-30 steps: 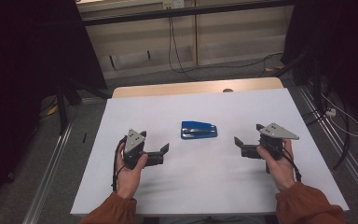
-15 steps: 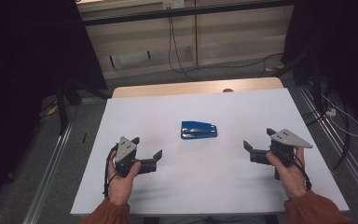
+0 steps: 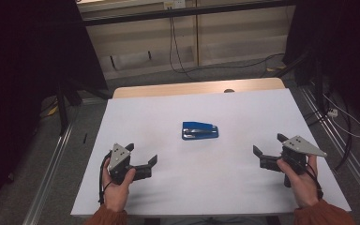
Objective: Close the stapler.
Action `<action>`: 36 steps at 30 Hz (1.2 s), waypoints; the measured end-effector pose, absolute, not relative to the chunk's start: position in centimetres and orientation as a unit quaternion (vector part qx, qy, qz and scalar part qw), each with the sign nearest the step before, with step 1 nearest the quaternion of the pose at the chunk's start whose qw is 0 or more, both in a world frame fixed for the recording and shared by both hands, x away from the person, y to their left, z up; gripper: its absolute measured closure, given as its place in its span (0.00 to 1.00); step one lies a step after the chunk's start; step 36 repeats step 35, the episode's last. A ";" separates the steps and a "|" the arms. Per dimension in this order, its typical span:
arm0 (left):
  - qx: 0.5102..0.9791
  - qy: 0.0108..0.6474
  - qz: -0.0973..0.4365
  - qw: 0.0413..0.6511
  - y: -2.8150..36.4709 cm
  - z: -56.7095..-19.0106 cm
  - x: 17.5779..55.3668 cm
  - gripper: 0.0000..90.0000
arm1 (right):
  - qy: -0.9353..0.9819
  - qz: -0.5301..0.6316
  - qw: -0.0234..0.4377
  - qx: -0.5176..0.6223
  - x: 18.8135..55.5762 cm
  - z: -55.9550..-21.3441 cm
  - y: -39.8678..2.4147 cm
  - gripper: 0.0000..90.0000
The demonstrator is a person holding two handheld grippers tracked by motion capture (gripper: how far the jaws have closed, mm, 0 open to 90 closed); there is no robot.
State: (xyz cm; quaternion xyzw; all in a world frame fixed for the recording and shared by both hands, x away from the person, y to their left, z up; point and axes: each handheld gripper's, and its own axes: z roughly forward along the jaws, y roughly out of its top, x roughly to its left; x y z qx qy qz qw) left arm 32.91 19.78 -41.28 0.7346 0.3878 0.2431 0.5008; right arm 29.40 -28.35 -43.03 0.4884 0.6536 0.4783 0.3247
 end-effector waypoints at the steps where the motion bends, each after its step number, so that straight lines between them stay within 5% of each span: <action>1: 0.735 0.386 0.248 0.499 19.8 -41.3 32.7 0.03 | 0.654 0.479 0.325 0.487 29.2 -43.1 -28.4 0.03; 36: 0.725 0.413 0.241 0.496 22.0 -41.7 31.2 0.03 | 0.653 0.482 0.328 0.485 26.7 -44.1 -28.6 0.03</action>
